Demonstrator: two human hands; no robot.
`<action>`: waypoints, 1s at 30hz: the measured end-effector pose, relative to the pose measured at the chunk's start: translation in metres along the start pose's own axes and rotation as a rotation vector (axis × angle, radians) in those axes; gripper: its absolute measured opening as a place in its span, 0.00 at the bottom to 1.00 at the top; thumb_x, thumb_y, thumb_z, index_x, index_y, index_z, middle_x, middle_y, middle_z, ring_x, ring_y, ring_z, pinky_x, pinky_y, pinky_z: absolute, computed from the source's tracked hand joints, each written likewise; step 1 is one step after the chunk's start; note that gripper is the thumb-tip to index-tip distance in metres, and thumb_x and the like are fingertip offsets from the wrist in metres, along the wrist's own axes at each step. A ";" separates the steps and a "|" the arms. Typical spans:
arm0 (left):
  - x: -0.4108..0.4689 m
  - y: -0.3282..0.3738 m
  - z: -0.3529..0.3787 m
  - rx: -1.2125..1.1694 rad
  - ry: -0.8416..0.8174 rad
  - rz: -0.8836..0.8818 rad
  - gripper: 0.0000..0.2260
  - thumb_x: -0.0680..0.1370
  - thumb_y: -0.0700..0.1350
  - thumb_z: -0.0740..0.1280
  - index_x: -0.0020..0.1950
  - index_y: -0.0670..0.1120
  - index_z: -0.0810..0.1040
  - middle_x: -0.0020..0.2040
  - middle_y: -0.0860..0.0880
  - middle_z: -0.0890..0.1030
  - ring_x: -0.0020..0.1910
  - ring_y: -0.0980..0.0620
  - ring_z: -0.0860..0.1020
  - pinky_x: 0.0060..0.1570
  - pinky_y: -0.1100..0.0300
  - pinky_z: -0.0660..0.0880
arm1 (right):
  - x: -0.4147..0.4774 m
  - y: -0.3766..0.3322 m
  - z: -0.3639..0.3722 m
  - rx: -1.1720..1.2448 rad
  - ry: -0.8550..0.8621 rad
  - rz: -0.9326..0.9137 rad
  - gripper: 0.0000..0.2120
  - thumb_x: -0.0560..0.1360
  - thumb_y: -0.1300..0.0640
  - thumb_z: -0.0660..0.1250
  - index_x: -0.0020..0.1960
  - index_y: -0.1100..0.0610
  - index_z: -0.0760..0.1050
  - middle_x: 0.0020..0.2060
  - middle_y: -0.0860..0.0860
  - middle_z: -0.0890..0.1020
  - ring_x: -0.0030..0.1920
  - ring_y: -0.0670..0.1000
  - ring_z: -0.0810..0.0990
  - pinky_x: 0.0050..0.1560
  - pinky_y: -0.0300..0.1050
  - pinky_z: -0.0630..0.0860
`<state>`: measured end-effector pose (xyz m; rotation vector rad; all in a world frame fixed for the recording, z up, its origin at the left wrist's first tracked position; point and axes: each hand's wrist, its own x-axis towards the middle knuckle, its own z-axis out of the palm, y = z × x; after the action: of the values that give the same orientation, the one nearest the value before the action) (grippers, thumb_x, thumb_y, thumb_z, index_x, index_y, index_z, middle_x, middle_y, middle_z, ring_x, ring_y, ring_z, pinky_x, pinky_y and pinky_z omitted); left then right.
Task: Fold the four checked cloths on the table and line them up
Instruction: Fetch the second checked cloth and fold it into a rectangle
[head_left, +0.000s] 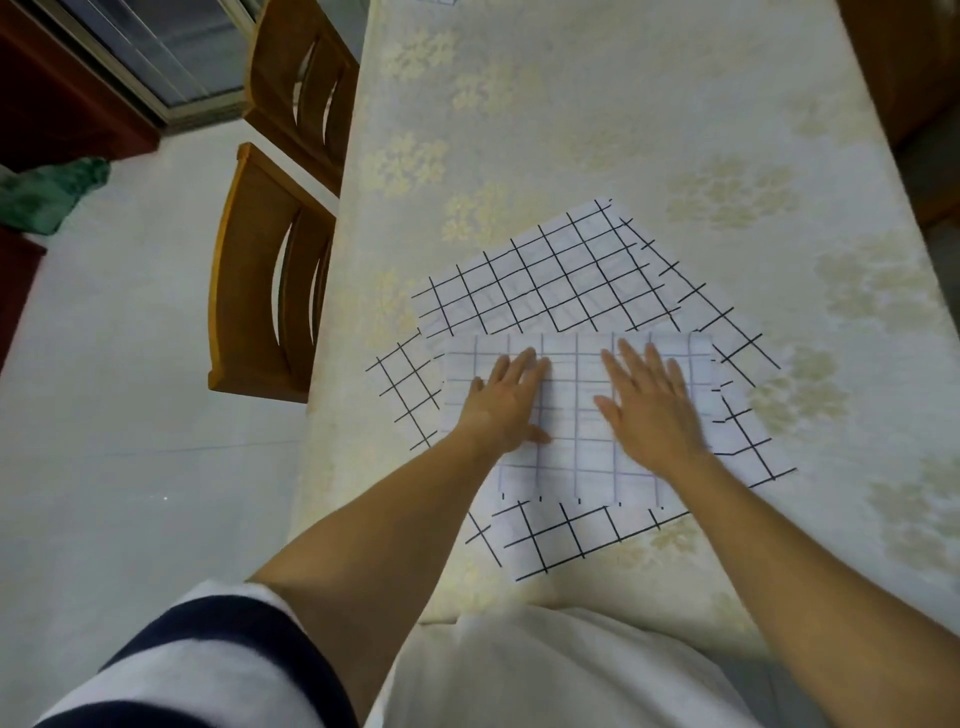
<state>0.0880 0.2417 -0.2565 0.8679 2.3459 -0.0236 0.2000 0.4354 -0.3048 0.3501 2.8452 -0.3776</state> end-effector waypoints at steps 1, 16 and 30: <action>-0.001 -0.002 -0.003 0.025 0.000 -0.005 0.50 0.73 0.57 0.75 0.82 0.50 0.43 0.83 0.52 0.42 0.81 0.43 0.44 0.77 0.38 0.51 | 0.004 0.016 -0.005 0.008 -0.004 0.038 0.32 0.82 0.36 0.43 0.81 0.49 0.42 0.80 0.49 0.43 0.80 0.56 0.39 0.79 0.58 0.41; 0.017 0.017 -0.013 0.075 -0.115 -0.035 0.66 0.64 0.61 0.80 0.81 0.50 0.32 0.80 0.50 0.31 0.80 0.40 0.36 0.77 0.35 0.49 | 0.042 0.085 -0.099 0.654 0.036 0.401 0.13 0.72 0.47 0.76 0.42 0.57 0.81 0.39 0.52 0.82 0.46 0.54 0.79 0.46 0.43 0.73; 0.028 0.031 -0.015 0.187 -0.243 -0.118 0.73 0.58 0.68 0.79 0.74 0.53 0.21 0.73 0.44 0.20 0.73 0.28 0.28 0.70 0.24 0.47 | -0.046 0.067 -0.083 0.668 -0.107 0.461 0.19 0.77 0.48 0.70 0.36 0.59 0.69 0.30 0.52 0.75 0.34 0.55 0.74 0.34 0.42 0.64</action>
<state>0.0812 0.2858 -0.2543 0.7651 2.1856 -0.3815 0.2429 0.5121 -0.2292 1.0393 2.3498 -1.1871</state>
